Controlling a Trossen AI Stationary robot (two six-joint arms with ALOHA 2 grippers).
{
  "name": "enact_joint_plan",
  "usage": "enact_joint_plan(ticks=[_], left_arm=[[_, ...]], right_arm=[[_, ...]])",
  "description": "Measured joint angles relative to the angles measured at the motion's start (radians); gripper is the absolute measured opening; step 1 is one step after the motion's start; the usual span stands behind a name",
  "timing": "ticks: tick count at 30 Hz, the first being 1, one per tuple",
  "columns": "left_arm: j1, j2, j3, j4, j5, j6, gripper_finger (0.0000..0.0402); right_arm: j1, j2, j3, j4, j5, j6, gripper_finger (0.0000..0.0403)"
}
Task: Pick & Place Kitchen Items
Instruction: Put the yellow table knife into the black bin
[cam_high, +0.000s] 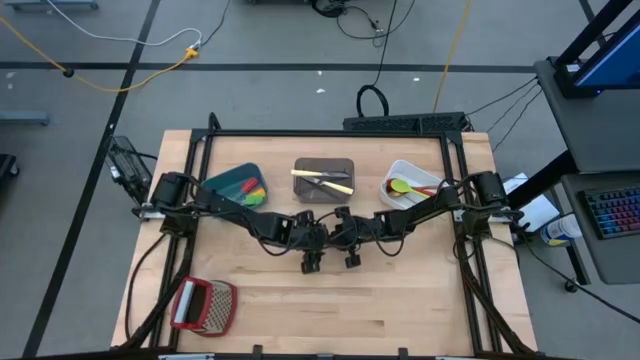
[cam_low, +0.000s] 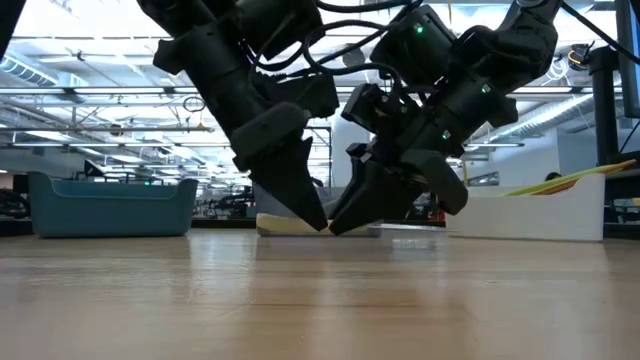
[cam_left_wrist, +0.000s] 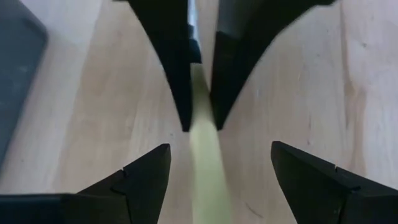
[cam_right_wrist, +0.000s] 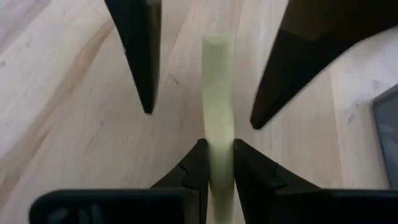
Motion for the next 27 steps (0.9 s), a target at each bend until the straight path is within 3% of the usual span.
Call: enact_joint_plan(ticks=[10,21,27], left_arm=[[0.003,-0.001,0.000,-0.003,-0.094,0.003,0.0280],[0.006,-0.001,0.000,-0.025,-0.064,-0.025,0.0157],[0.014,-0.001,0.000,-0.026,0.004,-0.026,0.0119]], right_arm=[[0.000,0.000,0.000,0.019,0.001,-0.033,0.0048],[0.001,0.000,0.001,0.027,0.001,-0.033,0.0048],[0.001,-0.001,0.001,0.071,-0.002,-0.034,0.0048]])
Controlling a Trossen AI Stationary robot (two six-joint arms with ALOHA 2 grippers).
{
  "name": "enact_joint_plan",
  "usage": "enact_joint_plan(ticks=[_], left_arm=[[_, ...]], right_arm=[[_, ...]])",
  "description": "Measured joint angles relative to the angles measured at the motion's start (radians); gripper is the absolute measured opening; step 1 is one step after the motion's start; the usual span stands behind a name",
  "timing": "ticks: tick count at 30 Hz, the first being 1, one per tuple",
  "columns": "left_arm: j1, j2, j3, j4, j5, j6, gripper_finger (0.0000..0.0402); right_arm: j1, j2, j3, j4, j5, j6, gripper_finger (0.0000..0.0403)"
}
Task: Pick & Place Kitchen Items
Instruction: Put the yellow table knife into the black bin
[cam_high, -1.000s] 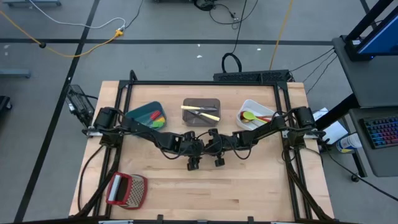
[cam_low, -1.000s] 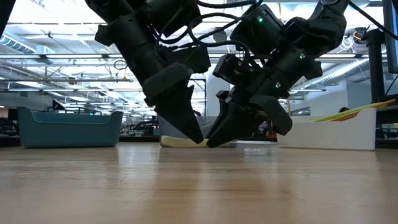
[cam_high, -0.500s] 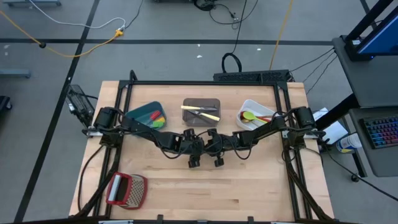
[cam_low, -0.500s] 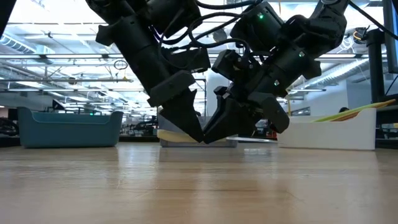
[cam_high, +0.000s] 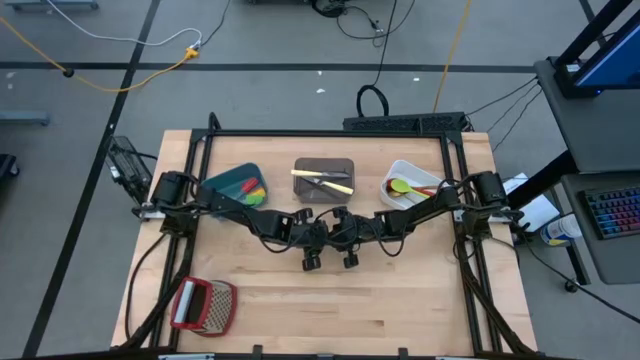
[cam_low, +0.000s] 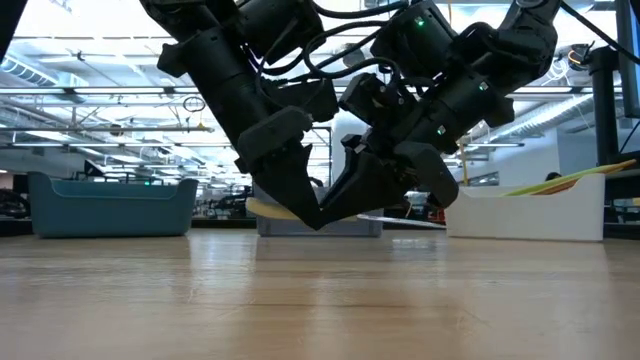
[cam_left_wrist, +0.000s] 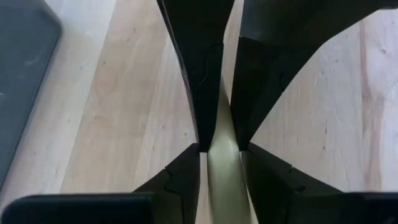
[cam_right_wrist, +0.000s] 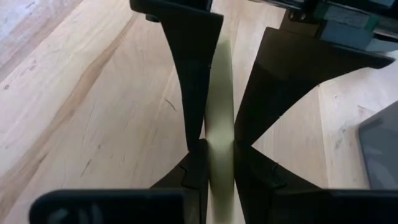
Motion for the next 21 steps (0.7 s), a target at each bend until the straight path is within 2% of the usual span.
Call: enact_joint_plan(ticks=[16,21], left_arm=[[-0.001,0.000,0.000,0.000,-0.027,-0.008,0.0113],[-0.001,0.001,0.000,0.000,-0.028,-0.009,0.0106]], right_arm=[[0.000,0.000,0.000,-0.002,0.003,-0.017,0.0048],[0.000,-0.001,0.001,-0.008,0.003,-0.017,0.0062]])
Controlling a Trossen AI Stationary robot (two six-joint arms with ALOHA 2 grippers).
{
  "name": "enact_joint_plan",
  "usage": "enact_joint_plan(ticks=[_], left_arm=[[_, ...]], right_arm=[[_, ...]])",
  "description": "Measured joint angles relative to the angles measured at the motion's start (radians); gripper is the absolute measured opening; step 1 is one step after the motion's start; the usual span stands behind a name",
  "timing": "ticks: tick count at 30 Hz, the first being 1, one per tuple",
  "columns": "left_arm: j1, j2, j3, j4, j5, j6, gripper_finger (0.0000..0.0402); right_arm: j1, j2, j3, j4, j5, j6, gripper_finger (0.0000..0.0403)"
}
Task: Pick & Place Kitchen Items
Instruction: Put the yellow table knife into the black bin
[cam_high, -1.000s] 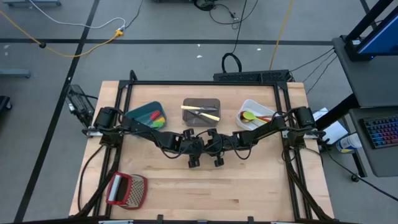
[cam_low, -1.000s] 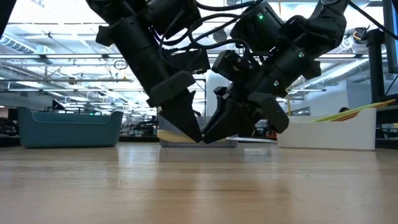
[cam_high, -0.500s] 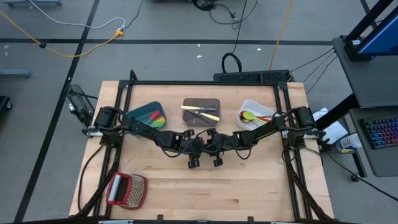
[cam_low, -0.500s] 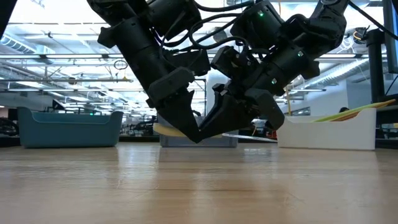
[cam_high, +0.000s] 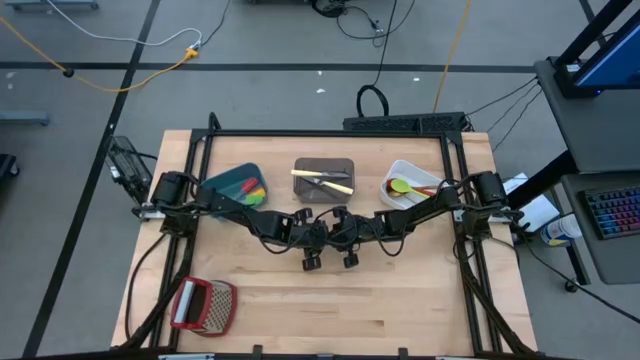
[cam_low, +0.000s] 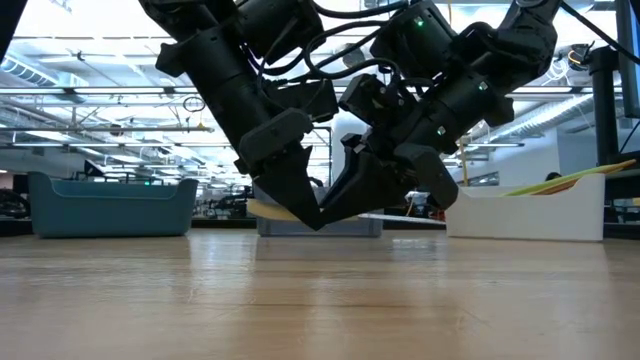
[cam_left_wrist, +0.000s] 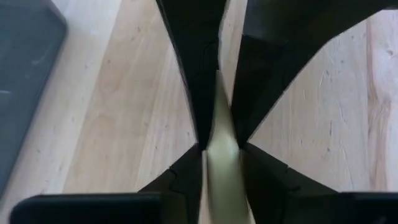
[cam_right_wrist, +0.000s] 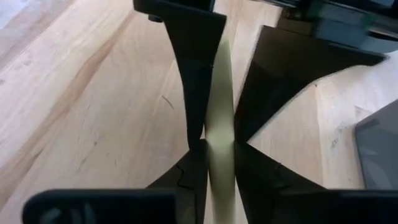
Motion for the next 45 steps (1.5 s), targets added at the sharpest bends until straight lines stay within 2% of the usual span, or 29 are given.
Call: enact_joint_plan(ticks=[5,11,16,24,32,39,45], left_arm=[[0.000,0.000,-0.001,0.000,0.000,-0.004,0.0057],[0.000,0.000,-0.001,-0.002,-0.001,-0.023,0.0056],[0.000,0.001,-0.002,-0.009,-0.004,-0.026,0.0056],[0.000,0.002,-0.002,-0.040,-0.004,-0.079,0.0056],[0.001,-0.003,-0.002,-0.056,-0.003,-0.150,0.0056],[0.004,-0.049,0.009,-0.132,-0.007,-0.183,0.0056],[0.040,-0.157,0.058,-0.259,-0.009,-0.152,0.0056]], right_arm=[[0.000,-0.001,0.001,-0.010,0.001,0.000,0.0080],[0.000,-0.002,0.001,-0.019,0.000,0.023,0.0091],[0.000,-0.002,0.001,-0.057,0.004,0.035,0.0122],[0.052,-0.008,0.003,-0.182,0.171,0.058,0.0169],[0.155,-0.076,0.003,-0.312,0.370,0.080,0.0172],[0.212,-0.166,0.001,-0.467,0.363,0.246,0.0172],[0.242,-0.200,0.001,-0.495,0.364,0.319,0.0163]])
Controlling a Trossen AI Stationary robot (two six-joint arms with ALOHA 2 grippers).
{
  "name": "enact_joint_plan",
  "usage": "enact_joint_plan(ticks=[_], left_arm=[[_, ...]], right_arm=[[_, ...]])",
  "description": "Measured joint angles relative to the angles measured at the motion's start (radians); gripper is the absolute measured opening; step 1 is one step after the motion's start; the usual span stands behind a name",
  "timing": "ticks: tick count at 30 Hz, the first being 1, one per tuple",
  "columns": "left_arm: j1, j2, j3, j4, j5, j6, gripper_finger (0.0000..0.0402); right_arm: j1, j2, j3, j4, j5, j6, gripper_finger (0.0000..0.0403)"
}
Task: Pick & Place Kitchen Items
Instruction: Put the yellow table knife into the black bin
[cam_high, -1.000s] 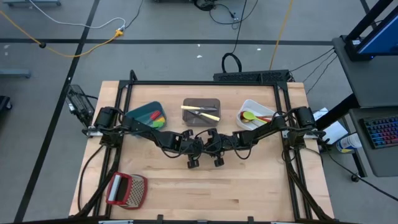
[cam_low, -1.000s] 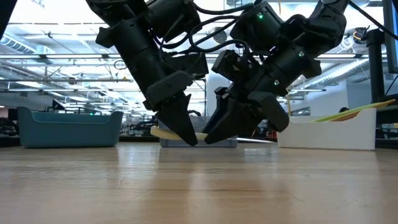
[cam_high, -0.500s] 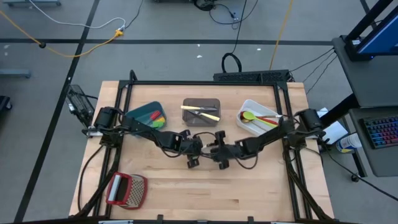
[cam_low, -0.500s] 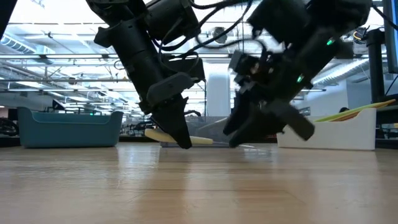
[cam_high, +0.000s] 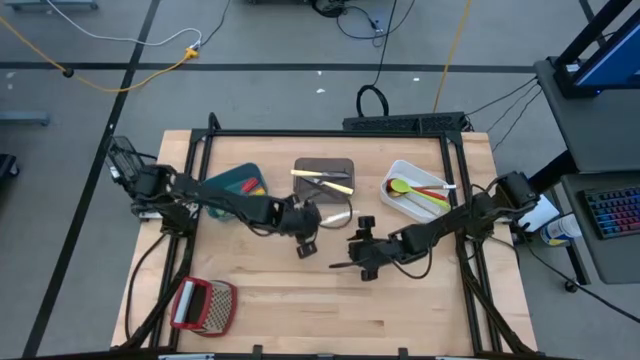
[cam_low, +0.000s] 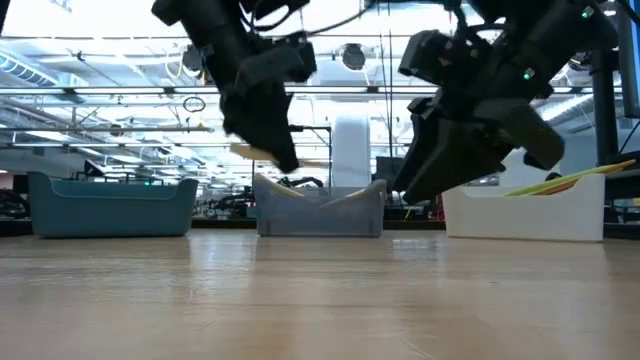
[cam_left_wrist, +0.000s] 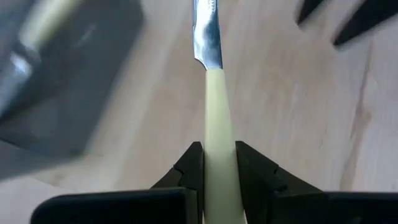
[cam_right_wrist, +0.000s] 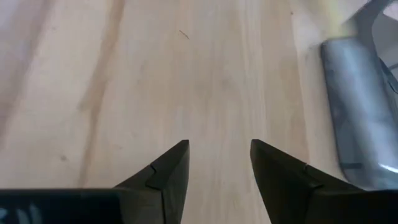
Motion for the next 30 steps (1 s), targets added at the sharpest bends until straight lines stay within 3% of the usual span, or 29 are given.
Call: enact_joint_plan(ticks=[10,16,21,30], left_arm=[[0.167,-0.149,0.008,-0.112,0.041,0.165,0.0056],[0.289,-0.128,0.008,-0.108,0.224,0.232,0.0056],[0.349,-0.093,0.007,-0.168,0.231,0.260,0.0056],[0.387,-0.082,0.008,-0.200,0.236,0.472,0.0065]], right_arm=[[0.007,0.000,0.000,0.001,-0.001,0.022,0.0160],[0.007,0.000,0.000,-0.007,-0.001,0.022,0.0160],[0.007,0.000,0.000,-0.022,-0.002,0.020,0.0160],[0.006,0.000,0.000,-0.022,0.000,0.019,0.0160]])
